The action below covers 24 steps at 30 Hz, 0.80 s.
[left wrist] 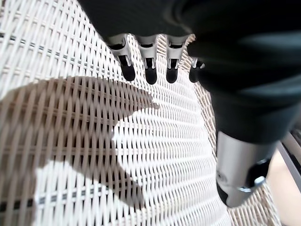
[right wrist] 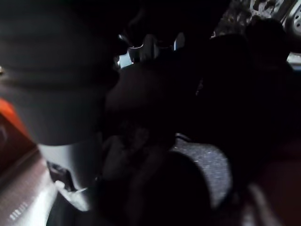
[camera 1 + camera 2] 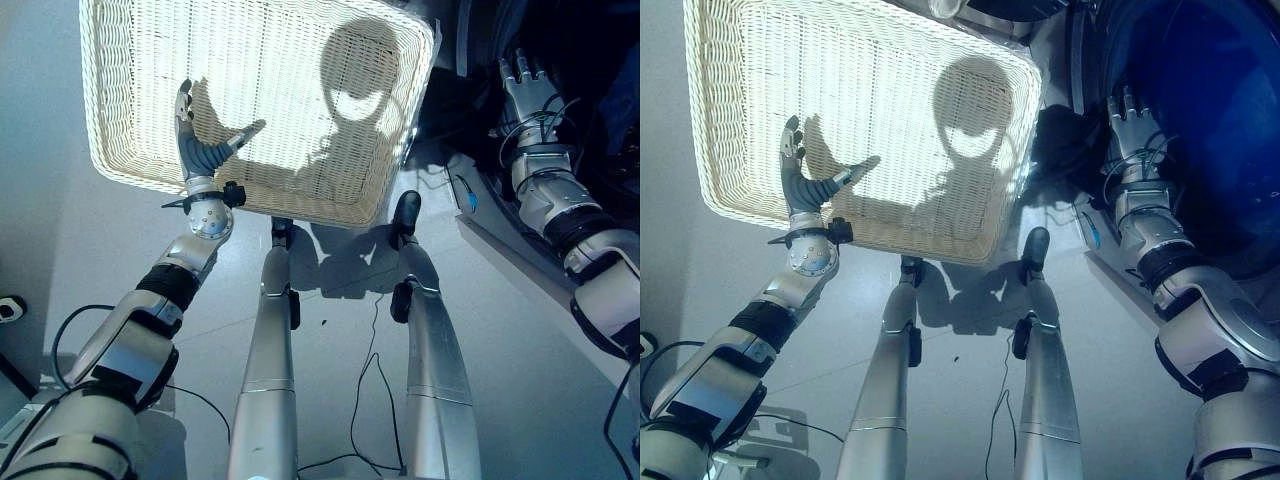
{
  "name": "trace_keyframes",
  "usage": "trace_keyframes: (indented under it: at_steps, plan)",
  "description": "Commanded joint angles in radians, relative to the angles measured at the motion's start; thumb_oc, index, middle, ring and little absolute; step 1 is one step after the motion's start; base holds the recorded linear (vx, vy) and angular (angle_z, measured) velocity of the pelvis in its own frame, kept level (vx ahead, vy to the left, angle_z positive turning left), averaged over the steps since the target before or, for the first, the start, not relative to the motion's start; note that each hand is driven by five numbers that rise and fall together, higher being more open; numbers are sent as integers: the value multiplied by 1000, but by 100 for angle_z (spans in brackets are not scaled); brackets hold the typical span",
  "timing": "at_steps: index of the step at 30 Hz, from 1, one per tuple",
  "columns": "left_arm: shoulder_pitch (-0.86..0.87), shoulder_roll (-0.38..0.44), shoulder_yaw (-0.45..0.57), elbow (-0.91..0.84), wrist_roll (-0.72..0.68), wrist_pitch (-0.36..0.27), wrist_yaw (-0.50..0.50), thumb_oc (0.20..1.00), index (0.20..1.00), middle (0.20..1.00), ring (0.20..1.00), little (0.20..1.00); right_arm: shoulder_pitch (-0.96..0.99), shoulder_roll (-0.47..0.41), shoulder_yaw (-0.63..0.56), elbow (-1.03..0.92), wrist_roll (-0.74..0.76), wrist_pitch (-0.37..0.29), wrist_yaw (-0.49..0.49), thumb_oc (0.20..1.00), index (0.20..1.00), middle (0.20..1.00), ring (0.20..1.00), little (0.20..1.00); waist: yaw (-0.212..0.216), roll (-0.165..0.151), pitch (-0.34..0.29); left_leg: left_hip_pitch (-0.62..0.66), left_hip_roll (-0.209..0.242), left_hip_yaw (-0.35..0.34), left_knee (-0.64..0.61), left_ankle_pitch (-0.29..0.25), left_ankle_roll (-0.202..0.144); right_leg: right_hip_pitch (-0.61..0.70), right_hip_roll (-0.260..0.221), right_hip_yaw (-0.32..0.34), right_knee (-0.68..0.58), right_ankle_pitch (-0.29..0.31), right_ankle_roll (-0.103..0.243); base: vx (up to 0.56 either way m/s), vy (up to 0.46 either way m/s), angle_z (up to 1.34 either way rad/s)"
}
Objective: Put the clothes into the washing machine.
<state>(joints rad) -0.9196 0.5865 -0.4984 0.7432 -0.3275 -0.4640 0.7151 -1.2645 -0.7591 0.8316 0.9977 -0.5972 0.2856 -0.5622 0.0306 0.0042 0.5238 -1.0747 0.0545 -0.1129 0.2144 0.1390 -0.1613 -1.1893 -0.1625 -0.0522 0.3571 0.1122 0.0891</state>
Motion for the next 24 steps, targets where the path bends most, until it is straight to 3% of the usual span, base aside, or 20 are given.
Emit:
trace_keyframes:
  at_steps: [1, 2, 3, 4, 5, 15, 24]
  plan:
    - [-16, -44, 32, 2, 24, -33, 14, 1000, 1000, 1000, 1000, 1000, 0, -8, 79, 97, -142, 68, 183, 1000, 1000, 1000, 1000, 1000, 17, 61, -4, -19, -104, 50, 17, -8, 104, 32, 86, -95, -51, 39, 44, 16, 35, 0]
    - [-15, -46, 33, 1, 25, -34, 16, 1000, 1000, 1000, 1000, 1000, 1, -6, 81, 107, -174, 80, 206, 1000, 1000, 1000, 1000, 1000, 18, 62, -4, -19, -103, 51, 16, -7, 104, 32, 86, -95, -50, 39, 44, 20, 33, 2]
    - [-13, -49, 34, -4, 25, -32, 18, 1000, 1000, 1000, 1000, 1000, 4, -5, 85, 123, -222, 83, 226, 598, 598, 598, 598, 598, 19, 64, -4, -20, -103, 51, 16, -4, 105, 32, 86, -95, -49, 39, 43, 15, 18, 3]
    - [-12, -50, 33, -5, 26, -32, 19, 1000, 1000, 1000, 1000, 1000, 4, -4, 85, 128, -236, 83, 227, 263, 263, 263, 263, 263, 20, 65, -4, -20, -103, 51, 15, -3, 105, 32, 86, -95, -48, 39, 43, 15, 12, 4]
    - [-10, -51, 32, -5, 26, -34, 21, 1000, 1000, 1000, 1000, 1000, 6, -3, 84, 135, -265, 84, 234, 200, 200, 200, 200, 200, 21, 66, -4, -21, -104, 50, 15, -1, 106, 32, 87, -95, -48, 40, 42, 0, 0, 0]
    - [11, -59, 49, -20, 46, -30, 30, 1000, 1000, 1000, 1000, 1000, 28, -5, 68, 125, -383, 46, 219, 200, 200, 200, 200, 200, 19, 59, -4, -28, -103, 46, 13, 4, 106, 27, 93, -92, -48, 43, 40, 0, 0, 0]
    - [12, -64, 50, -14, 51, -31, 38, 1000, 1000, 1000, 1000, 1000, 31, 0, 63, 132, -308, 23, 154, 200, 200, 200, 200, 200, 20, 60, -4, -32, -103, 42, 14, 6, 106, 23, 94, -90, -47, 44, 40, 0, 0, 0]
